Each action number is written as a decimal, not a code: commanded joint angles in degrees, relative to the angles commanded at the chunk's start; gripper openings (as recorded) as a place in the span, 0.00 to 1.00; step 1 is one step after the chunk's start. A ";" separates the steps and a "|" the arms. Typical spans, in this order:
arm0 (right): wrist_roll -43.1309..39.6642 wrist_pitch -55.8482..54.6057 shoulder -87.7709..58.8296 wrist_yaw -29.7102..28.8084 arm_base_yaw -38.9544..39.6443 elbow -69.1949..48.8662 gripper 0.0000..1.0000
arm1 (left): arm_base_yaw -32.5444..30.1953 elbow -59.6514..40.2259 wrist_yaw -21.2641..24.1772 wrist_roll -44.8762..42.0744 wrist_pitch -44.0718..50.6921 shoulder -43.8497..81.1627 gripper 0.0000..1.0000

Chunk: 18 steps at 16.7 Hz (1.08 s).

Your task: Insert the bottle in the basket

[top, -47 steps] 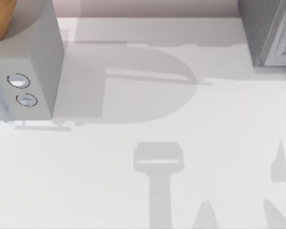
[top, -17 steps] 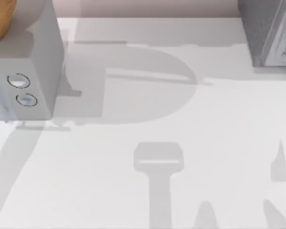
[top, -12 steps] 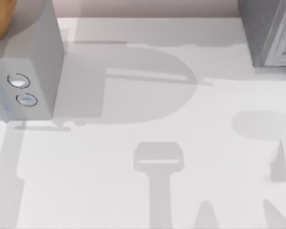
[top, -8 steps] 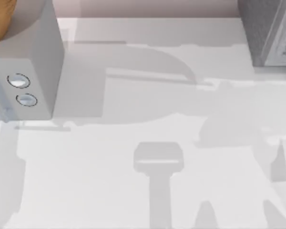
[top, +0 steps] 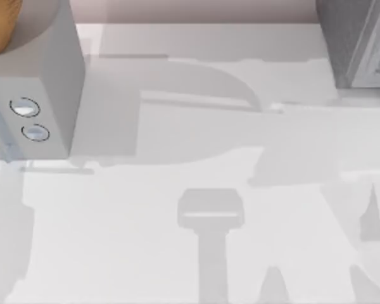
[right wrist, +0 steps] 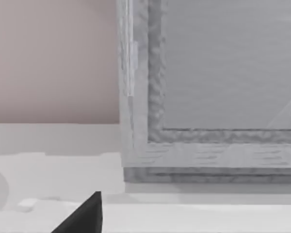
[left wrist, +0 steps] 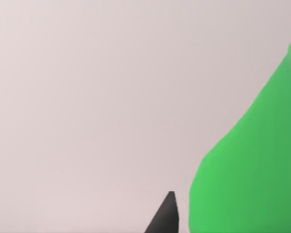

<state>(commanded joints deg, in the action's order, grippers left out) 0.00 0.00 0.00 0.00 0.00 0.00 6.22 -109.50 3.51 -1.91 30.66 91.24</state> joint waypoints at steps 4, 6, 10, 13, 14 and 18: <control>0.00 0.00 0.00 0.00 0.00 0.00 1.00 | -0.03 3.69 -0.01 0.10 -7.53 2.98 0.00; 0.00 0.00 0.00 0.00 0.00 0.00 1.00 | -0.06 4.68 0.00 0.07 -9.11 3.80 0.00; 0.00 0.00 0.00 0.00 0.00 0.00 1.00 | -0.06 4.70 0.00 0.07 -9.14 3.81 0.08; 0.00 0.00 0.00 0.00 0.00 0.00 1.00 | -0.06 4.70 0.00 0.07 -9.14 3.81 0.30; 0.00 0.00 0.00 0.00 0.00 0.00 1.00 | -0.06 4.70 0.00 0.07 -9.14 3.81 0.38; 0.00 0.00 0.00 0.00 0.00 0.00 1.00 | -0.06 4.70 0.00 0.07 -9.14 3.81 0.68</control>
<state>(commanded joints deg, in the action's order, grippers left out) 0.00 0.00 0.00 0.00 0.00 0.00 6.16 -104.80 3.52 -1.84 21.53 95.05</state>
